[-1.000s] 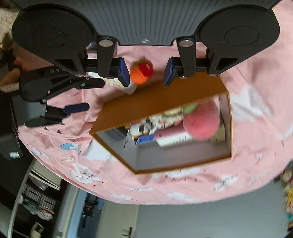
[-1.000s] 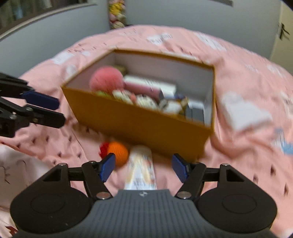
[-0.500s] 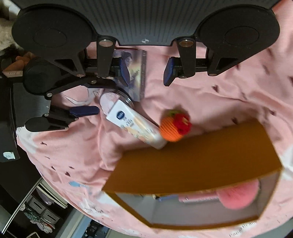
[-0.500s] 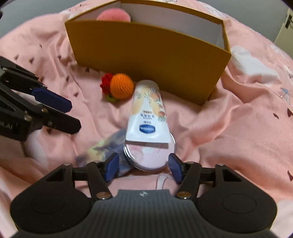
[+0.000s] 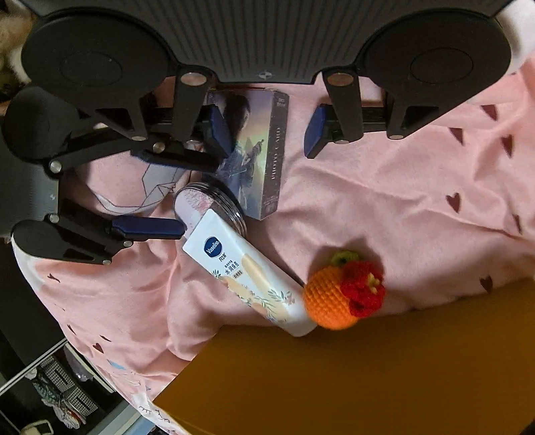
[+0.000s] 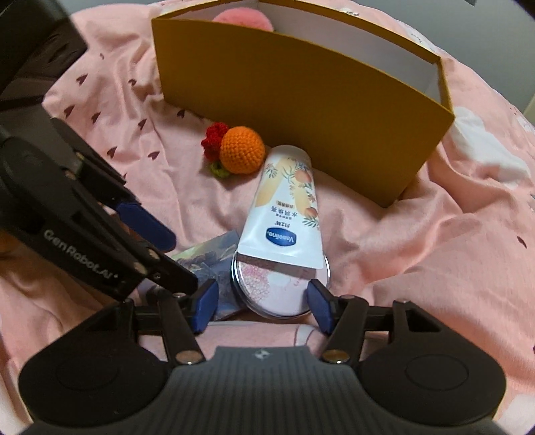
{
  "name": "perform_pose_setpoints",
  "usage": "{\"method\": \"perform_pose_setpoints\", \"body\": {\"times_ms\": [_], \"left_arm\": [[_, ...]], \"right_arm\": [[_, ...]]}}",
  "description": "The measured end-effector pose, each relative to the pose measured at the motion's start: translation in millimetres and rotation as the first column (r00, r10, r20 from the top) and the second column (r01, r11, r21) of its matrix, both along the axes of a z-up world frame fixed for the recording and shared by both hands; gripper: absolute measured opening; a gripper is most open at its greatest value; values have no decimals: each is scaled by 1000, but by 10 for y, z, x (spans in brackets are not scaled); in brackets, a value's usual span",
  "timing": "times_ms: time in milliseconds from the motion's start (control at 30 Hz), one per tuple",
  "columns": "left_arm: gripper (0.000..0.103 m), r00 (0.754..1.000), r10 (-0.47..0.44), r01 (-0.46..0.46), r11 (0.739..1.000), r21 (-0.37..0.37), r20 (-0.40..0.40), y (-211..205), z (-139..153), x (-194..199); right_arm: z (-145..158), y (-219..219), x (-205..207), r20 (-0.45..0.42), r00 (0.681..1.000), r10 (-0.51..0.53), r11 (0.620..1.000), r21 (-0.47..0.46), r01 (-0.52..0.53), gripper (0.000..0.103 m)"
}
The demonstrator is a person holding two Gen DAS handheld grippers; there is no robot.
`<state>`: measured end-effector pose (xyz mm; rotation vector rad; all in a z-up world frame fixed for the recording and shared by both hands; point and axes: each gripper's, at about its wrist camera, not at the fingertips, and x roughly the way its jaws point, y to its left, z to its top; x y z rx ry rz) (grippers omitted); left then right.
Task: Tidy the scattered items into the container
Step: 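Grasp the grey PHOTO CARD box with the left gripper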
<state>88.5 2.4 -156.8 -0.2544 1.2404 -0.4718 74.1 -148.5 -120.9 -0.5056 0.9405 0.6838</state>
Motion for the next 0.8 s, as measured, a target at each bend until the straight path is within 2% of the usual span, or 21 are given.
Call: {"method": "perform_pose_setpoints", "body": {"times_ms": [267, 300, 333, 400, 533, 800], "left_arm": [[65, 999, 8, -11, 998, -59, -48, -40, -159, 91], [63, 999, 9, -12, 998, -61, -47, -39, -159, 87], [57, 999, 7, -10, 998, -67, -47, -39, -155, 80], [54, 999, 6, -9, 998, -69, -41, -38, -140, 60], [42, 1000, -14, 14, 999, -47, 3, -68, -49, -10], [33, 997, -58, 60, 998, -36, 56, -116, 121, -99]], "right_arm": [[-53, 23, 11, 12, 1000, -11, 998, -56, 11, 61], [-53, 20, 14, 11, 1000, -14, 998, -57, 15, 61], [-52, 18, 16, 11, 1000, -15, 998, -58, 16, 61], [-48, 19, 6, 13, 1000, -15, 998, -60, 16, 61], [-37, -16, 9, 2, 1000, -29, 998, -51, 29, 61], [8, -93, -31, 2, 999, -52, 998, -46, 52, 60]]}}
